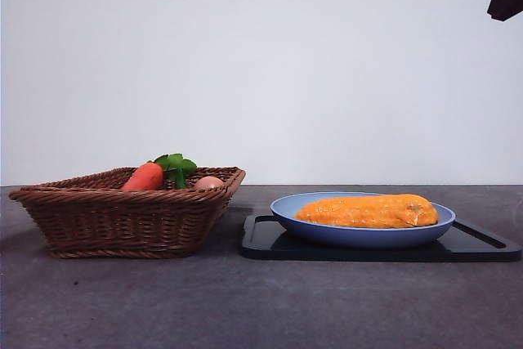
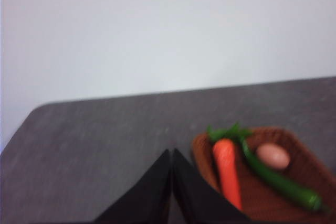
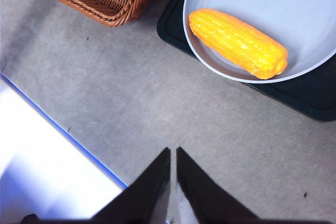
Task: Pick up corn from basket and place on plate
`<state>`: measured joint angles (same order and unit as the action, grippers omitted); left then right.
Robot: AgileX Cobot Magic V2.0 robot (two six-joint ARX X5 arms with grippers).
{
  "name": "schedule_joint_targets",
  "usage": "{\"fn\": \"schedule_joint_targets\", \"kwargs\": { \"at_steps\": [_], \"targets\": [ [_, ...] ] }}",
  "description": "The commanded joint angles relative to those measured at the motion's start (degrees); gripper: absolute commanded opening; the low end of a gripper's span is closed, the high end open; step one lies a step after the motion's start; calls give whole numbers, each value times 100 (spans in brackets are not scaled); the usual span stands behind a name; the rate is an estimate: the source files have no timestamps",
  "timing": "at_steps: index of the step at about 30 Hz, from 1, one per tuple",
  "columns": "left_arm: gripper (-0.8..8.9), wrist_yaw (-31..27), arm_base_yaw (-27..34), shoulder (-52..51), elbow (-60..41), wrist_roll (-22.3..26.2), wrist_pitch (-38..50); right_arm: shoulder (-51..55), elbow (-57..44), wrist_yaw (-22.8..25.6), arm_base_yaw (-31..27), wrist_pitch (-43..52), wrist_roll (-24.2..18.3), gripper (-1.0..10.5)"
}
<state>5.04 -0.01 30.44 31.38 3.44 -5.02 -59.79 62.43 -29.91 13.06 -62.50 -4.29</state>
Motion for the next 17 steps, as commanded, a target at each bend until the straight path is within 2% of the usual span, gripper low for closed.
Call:
{"fn": "schedule_joint_targets", "kwargs": {
  "at_steps": [1,9,17],
  "targets": [
    [5,24,96,-435,-490,17,168,-42,101,-9,9,37,-68,2],
    [5,24,166,-1687,-1921,-17,177,-42,101,-9,9,37,-68,2],
    [5,24,166,-2302,-2715,-393,114,-42,101,-9,9,37,-68,2]
  ]
}}
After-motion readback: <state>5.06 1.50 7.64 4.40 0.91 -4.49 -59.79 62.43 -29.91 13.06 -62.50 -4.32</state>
